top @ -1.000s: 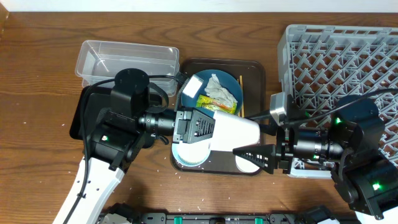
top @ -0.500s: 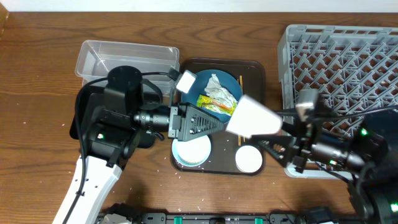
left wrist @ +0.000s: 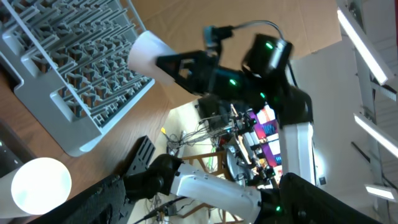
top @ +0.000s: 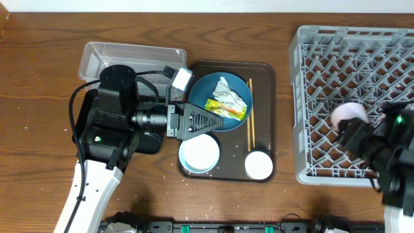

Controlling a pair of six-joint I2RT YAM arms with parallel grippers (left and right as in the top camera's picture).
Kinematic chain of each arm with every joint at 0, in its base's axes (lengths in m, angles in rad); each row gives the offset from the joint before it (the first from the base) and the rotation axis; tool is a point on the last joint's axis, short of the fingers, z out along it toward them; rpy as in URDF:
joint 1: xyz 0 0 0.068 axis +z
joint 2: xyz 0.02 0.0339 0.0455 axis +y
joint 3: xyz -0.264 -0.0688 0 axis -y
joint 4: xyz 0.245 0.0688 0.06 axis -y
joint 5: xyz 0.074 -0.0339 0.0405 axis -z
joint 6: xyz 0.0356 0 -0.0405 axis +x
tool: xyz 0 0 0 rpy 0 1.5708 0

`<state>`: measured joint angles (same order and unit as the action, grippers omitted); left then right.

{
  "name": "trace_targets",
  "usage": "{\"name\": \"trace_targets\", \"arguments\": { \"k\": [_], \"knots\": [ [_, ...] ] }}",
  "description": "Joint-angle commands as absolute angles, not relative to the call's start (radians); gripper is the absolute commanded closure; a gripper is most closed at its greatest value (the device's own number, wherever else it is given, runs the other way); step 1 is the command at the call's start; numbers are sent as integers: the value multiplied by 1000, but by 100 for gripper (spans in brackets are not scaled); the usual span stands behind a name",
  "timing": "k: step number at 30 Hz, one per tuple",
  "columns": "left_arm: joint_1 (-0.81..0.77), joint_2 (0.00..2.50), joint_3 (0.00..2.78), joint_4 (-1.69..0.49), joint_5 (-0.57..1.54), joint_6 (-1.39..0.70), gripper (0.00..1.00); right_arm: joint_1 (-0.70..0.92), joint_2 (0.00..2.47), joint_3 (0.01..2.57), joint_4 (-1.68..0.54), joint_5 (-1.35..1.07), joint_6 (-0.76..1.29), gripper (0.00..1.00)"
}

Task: Sort waste into correct bins and load items into the dishwasher rack
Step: 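Place the pink cup upside down in the dish rack with right gripper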

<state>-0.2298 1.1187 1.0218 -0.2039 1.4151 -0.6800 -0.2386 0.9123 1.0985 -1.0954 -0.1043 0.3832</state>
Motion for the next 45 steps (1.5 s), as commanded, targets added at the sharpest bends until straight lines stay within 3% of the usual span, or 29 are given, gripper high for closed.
{"name": "trace_targets", "arguments": {
  "k": [1, 9, 12, 14, 17, 22, 28, 30, 33, 36, 39, 45],
  "knots": [
    [-226, 1122, 1038, -199, 1440, -652, 18, -280, 999, 1109, -1089, 11, 415, 49],
    [-226, 1122, 1038, -200, 1439, -640, 18, -296, 1278, 1109, -1108, -96, 410, 49],
    [-226, 1122, 1038, -200, 1439, -640, 18, -296, 1351, 1109, -1108, -105, 407, 53],
    [-227, 1122, 1038, -200, 1436, -640, 18, -296, 1388, 1109, -1083, -110, 406, 34],
    [-231, 1122, 1038, -200, 1435, -640, 18, -296, 1411, 1110, -1077, -140, 408, 31],
    [-282, 1122, 1038, -204, 1392, -621, 18, -298, 1398, 1149, -1084, -139, 411, 10],
    [-418, 1122, 1038, -319, 1102, -548, 21, -294, 1304, 1291, -1203, -163, 345, 1],
    [-448, 1122, 1038, -381, 1005, -522, 22, -294, 1257, 1325, -1229, -160, 329, 3],
    [-468, 1122, 1038, -438, 948, -491, 22, -292, 1199, 1327, -1230, -163, 329, 16],
    [-469, 1122, 1038, -471, 948, -472, 23, -277, 1189, 1325, -1250, -194, 329, 64],
    [-469, 1122, 1038, -508, 948, -455, 25, -239, 1196, 1294, -1247, -182, 329, 83],
    [-469, 1122, 1038, -533, 948, -445, 25, -191, 1236, 1120, -1059, -150, 419, 86]
  ]
}}
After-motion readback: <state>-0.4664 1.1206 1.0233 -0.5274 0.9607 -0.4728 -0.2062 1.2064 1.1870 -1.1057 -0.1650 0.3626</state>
